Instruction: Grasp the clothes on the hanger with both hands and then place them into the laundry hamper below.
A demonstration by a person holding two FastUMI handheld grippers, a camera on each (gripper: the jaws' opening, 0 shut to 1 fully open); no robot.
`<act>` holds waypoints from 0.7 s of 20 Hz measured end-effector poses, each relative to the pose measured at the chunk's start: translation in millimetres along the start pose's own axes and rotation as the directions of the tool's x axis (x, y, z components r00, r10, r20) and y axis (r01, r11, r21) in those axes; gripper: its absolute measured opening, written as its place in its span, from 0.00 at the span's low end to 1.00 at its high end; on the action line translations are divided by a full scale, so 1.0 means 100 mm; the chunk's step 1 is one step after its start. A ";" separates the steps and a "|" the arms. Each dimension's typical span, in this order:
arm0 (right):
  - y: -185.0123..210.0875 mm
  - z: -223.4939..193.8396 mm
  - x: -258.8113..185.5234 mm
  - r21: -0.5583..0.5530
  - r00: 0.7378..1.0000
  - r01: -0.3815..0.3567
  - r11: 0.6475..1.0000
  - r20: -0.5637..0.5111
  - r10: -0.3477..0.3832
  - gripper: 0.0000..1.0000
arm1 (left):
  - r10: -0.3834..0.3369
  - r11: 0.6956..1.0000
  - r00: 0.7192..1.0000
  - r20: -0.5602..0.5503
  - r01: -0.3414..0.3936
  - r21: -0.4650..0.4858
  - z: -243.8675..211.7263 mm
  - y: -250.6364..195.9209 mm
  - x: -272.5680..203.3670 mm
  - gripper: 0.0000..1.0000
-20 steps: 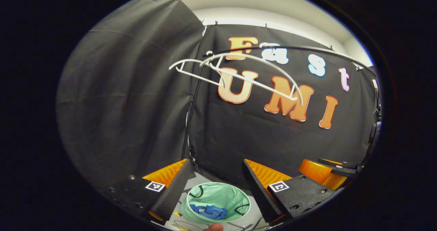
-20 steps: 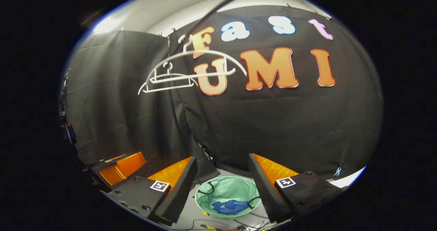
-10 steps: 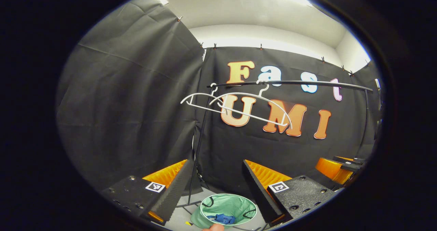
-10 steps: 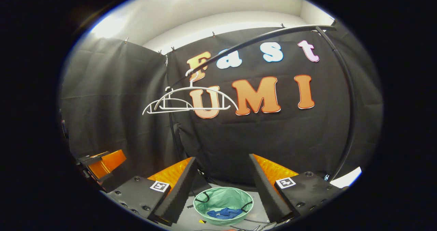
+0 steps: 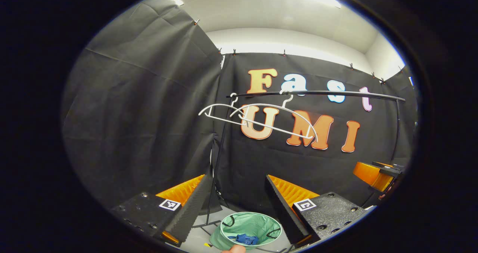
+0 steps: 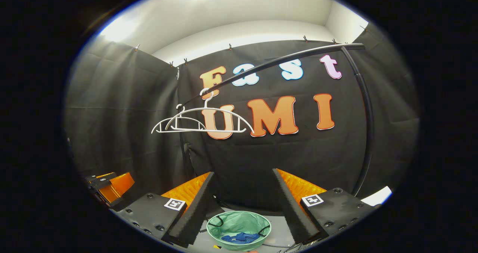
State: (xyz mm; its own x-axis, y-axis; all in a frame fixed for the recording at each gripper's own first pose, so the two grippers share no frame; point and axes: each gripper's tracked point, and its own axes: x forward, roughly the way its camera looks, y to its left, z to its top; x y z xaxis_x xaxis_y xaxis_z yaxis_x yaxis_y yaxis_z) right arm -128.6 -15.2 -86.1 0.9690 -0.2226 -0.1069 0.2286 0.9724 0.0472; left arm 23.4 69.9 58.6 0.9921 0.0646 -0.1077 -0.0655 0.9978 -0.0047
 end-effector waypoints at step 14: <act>-0.13 0.06 -0.01 0.007 0.999 -0.039 0.999 0.017 0.039 0.98 | -0.043 0.999 0.999 0.023 0.043 0.012 0.09 -0.33 0.07 0.92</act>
State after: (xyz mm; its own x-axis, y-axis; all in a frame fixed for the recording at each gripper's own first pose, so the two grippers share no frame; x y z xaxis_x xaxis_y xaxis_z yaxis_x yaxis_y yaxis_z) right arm -132.4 -28.3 -80.4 0.9786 -0.1860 -0.0885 0.1915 0.9798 0.0581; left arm 33.8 37.3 66.8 0.9962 0.0219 -0.0848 -0.0218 0.9998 0.0022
